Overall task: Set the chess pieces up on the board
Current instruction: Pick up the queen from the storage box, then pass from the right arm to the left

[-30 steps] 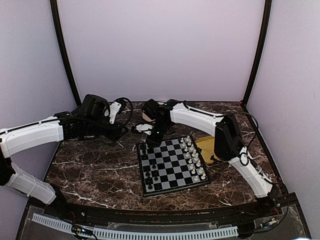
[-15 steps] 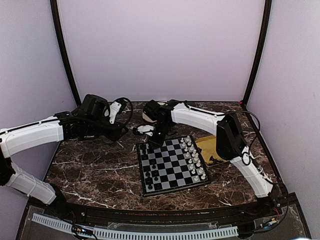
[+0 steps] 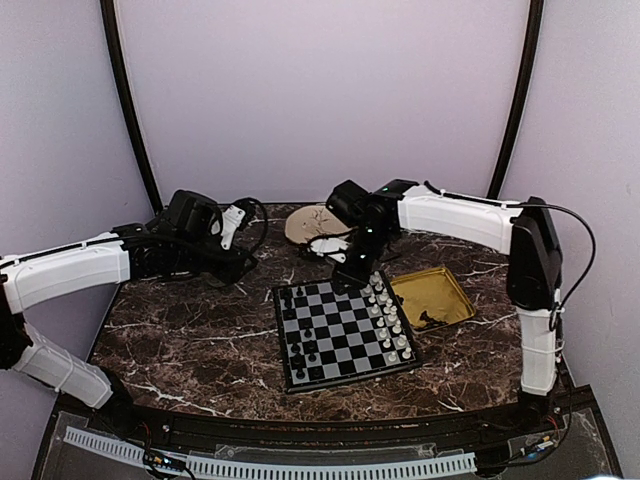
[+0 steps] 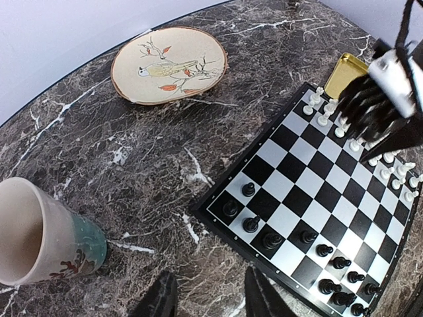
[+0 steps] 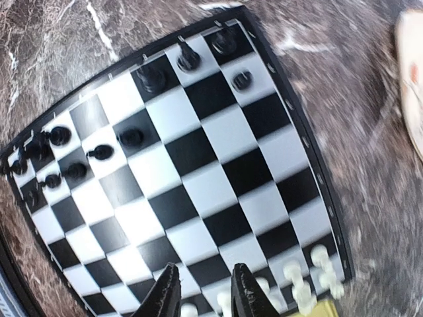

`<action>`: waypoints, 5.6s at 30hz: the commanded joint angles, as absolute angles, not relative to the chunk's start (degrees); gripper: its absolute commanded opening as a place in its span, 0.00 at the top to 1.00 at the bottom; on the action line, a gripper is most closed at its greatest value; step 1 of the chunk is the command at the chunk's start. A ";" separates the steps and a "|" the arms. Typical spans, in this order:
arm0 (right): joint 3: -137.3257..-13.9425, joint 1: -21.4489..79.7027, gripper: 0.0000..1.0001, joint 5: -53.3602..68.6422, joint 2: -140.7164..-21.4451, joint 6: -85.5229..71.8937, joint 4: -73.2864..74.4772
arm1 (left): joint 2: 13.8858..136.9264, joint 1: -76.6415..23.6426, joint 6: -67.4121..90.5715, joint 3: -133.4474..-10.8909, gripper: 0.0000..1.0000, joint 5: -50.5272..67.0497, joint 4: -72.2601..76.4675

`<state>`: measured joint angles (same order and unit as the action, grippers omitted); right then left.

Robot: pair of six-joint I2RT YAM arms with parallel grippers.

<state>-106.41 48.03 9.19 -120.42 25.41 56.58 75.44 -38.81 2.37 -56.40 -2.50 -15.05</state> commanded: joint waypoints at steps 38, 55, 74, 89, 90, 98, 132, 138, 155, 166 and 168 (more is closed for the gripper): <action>-60.62 22.15 0.81 8.73 -96.99 38.94 46.80 | 78.40 -39.07 1.41 -57.04 0.63 0.83 -15.03; -58.32 22.24 0.84 5.00 -100.11 39.21 42.56 | 79.21 -39.02 1.32 -57.27 0.64 1.52 -14.81; -62.21 22.06 0.95 10.46 -94.45 36.29 45.77 | 79.28 -40.62 -0.40 -56.29 0.63 12.54 -11.12; -85.11 33.31 0.94 41.22 -103.97 32.50 58.67 | 76.34 -56.51 -19.29 -55.44 0.59 8.72 -2.13; -86.62 34.26 0.93 44.10 -105.17 33.51 60.19 | 76.87 -57.45 -21.44 -55.81 0.59 7.92 -2.29; -96.34 38.33 0.93 53.77 -114.45 37.22 68.55 | 82.29 -63.44 -32.54 -59.37 0.56 5.52 -2.15; -95.16 40.51 0.90 54.78 -115.67 38.48 70.22 | 98.07 -67.58 -50.93 -66.11 0.62 -14.60 3.68; -95.11 40.65 0.90 54.51 -115.73 38.24 70.16 | 98.81 -67.97 -52.57 -65.92 0.69 -17.86 6.30; -96.30 40.34 0.83 53.45 -112.78 38.38 71.48 | 94.49 -68.03 -49.87 -62.36 0.93 -22.06 10.15; -104.39 34.08 0.63 47.47 -105.19 33.20 70.64 | 86.26 -64.31 -32.59 -53.95 0.94 -19.34 13.12; -106.34 33.41 0.62 45.95 -104.34 31.88 69.96 | 84.23 -62.75 -27.59 -51.96 0.94 -15.96 14.83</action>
<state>-102.41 34.70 48.69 -107.00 34.11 69.60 89.32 -65.17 -39.16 -55.20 -20.36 10.98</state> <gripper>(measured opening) 0.370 0.190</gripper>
